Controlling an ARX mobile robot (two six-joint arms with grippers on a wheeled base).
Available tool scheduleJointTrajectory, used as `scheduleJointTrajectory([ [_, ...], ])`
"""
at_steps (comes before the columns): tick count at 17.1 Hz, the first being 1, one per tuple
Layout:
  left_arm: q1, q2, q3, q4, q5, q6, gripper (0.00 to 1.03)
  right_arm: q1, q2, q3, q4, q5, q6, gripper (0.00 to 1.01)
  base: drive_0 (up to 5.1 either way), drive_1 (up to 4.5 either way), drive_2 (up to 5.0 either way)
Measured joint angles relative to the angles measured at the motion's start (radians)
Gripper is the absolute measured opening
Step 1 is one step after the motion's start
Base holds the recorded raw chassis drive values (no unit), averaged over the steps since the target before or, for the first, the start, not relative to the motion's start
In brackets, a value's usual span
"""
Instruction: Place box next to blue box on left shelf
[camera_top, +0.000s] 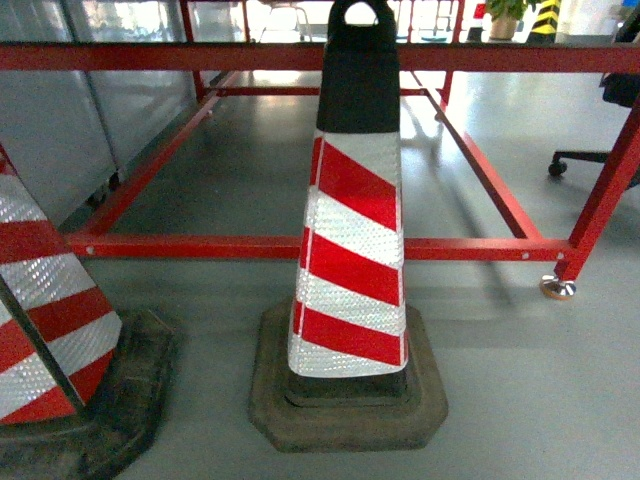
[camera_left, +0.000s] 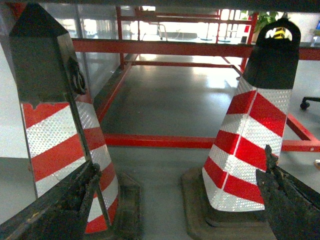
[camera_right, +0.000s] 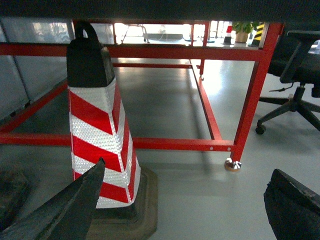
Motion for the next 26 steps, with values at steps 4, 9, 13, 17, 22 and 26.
scheduleJointTrajectory([
  [4,0.0,0.0,0.0,0.0,0.001,0.0,0.98,0.0,0.0,0.0,0.002,0.001,-0.001,0.98,0.0,0.0,0.0],
  [9,0.0,0.0,0.0,0.0,0.001,0.0,0.98,0.0,0.0,0.0,0.001,0.001,0.001,0.98,0.0,0.0,0.0],
  [13,0.0,0.0,0.0,-0.001,0.001,0.0,0.98,0.0,0.0,0.0,0.002,0.001,-0.001,0.98,0.0,0.0,0.0],
  [17,0.0,0.0,0.0,0.0,0.001,0.0,0.98,0.0,0.0,0.0,0.002,0.001,0.001,0.98,0.0,0.0,0.0],
  [22,0.0,0.0,0.0,0.001,0.0,0.0,0.98,0.0,0.0,0.0,0.002,0.0,0.0,0.98,0.0,0.0,0.0],
  [26,0.0,0.0,0.0,0.003,0.001,0.0,0.98,0.0,0.0,0.0,0.005,0.001,0.0,0.98,0.0,0.0,0.0],
])
